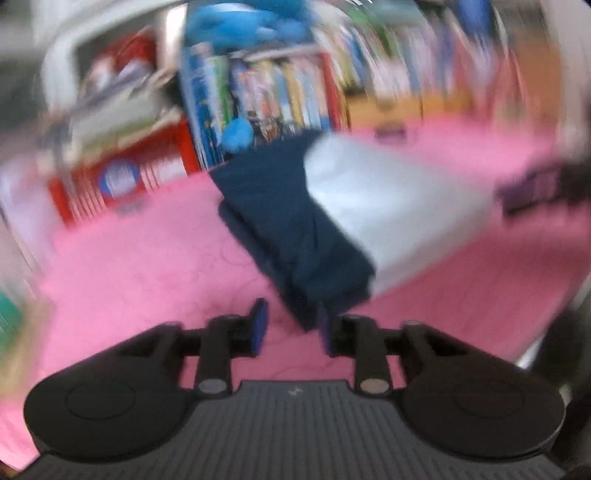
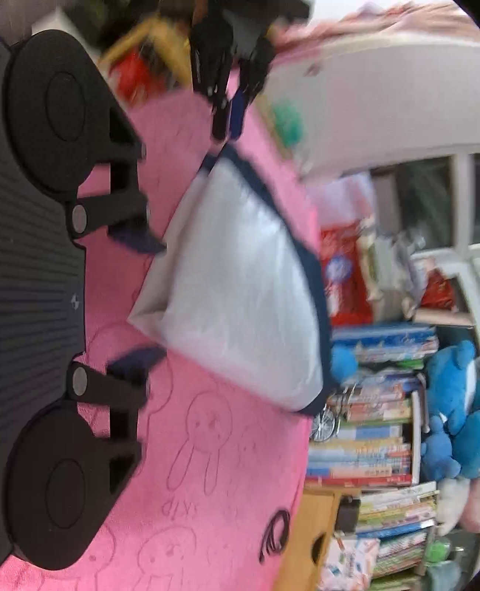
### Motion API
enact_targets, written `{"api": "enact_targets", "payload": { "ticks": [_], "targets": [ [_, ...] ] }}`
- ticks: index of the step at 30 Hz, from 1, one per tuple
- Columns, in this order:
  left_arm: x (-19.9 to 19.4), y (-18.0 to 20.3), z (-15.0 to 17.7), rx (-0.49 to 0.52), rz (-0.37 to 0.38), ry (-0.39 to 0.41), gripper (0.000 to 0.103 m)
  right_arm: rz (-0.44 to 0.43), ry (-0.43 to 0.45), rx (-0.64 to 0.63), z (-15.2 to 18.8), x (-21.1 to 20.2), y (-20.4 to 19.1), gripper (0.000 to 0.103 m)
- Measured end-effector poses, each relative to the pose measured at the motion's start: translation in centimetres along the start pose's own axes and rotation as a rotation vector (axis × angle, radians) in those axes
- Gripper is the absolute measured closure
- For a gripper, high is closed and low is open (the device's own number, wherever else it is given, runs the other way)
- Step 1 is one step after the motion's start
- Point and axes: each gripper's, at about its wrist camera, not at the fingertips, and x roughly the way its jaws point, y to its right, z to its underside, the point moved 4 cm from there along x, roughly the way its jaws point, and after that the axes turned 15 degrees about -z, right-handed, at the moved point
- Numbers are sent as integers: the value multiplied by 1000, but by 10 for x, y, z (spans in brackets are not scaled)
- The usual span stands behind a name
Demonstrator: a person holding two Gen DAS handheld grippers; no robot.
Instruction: Fold clothes
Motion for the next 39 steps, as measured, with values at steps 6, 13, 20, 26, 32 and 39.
{"api": "enact_targets", "payload": {
  "ticks": [6, 13, 20, 26, 32, 39],
  "targets": [
    [59, -70, -41, -631, 321, -77, 45, -52, 152, 235, -45, -23, 66, 25],
    [152, -71, -52, -727, 269, -205, 46, -36, 132, 404, -68, 40, 129, 24],
    [184, -63, -43, -777, 320, -272, 46, -68, 68, 368, -67, 88, 129, 14],
    [191, -50, -40, -763, 361, -277, 73, -126, 91, 382, -74, 106, 130, 34],
    [183, -27, -62, -695, 430, -244, 85, -146, 182, 500, -78, 84, 139, 68],
    [183, 38, -97, -615, 596, -217, 83, -53, 234, 446, -86, 13, 141, 68]
  ]
}}
